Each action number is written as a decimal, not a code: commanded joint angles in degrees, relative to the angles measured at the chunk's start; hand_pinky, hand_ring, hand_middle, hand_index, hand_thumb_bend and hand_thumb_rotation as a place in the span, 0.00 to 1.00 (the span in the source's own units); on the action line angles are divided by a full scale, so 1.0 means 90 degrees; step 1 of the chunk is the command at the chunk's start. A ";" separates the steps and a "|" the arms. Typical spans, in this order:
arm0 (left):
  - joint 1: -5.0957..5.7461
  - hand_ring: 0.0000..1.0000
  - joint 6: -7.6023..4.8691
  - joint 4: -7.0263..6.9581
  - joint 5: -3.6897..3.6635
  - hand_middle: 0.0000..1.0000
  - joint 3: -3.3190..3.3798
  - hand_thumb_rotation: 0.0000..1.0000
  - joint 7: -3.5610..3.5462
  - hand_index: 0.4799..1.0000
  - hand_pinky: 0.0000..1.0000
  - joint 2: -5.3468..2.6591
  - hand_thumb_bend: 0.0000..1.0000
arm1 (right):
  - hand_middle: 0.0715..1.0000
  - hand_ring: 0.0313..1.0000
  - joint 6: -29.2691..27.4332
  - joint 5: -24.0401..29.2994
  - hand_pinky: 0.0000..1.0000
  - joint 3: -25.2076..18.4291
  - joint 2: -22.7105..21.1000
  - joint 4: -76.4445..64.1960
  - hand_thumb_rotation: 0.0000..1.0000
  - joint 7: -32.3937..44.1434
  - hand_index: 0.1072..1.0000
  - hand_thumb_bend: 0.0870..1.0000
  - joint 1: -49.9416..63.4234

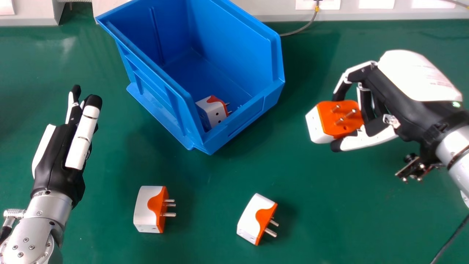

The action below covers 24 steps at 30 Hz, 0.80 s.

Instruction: Pick all objects and put in blue box

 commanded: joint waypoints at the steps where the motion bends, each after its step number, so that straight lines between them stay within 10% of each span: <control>1: -0.0139 1.00 -0.0195 0.0014 0.0081 1.00 -0.0025 0.94 0.0029 1.00 1.00 0.0077 0.57 | 0.10 0.09 -0.0021 0.0137 0.07 -0.0106 0.0198 -0.0317 0.15 -0.0101 0.41 0.44 -0.0155; 8: -0.0294 1.00 -0.0155 0.0217 0.0143 1.00 -0.0058 0.94 0.0119 1.00 1.00 0.0050 0.56 | 0.07 0.05 -0.0233 0.0040 0.03 0.0253 0.0881 0.0040 0.15 -0.0430 0.41 0.44 -0.0817; 15: -0.0135 1.00 0.0499 -0.0508 0.0074 1.00 -0.0147 0.95 0.0375 1.00 1.00 -0.0111 0.50 | 0.06 0.04 -0.0357 -0.0311 0.02 0.0652 0.1458 0.0956 0.15 -0.0962 0.41 0.44 -0.1773; 24: -0.0135 1.00 0.0361 -0.0403 0.0158 1.00 -0.0176 0.96 0.0370 1.00 1.00 -0.0112 0.48 | 0.06 0.03 -0.0406 -0.0791 0.02 0.1228 0.2265 0.3130 0.15 -0.1764 0.41 0.44 -0.3582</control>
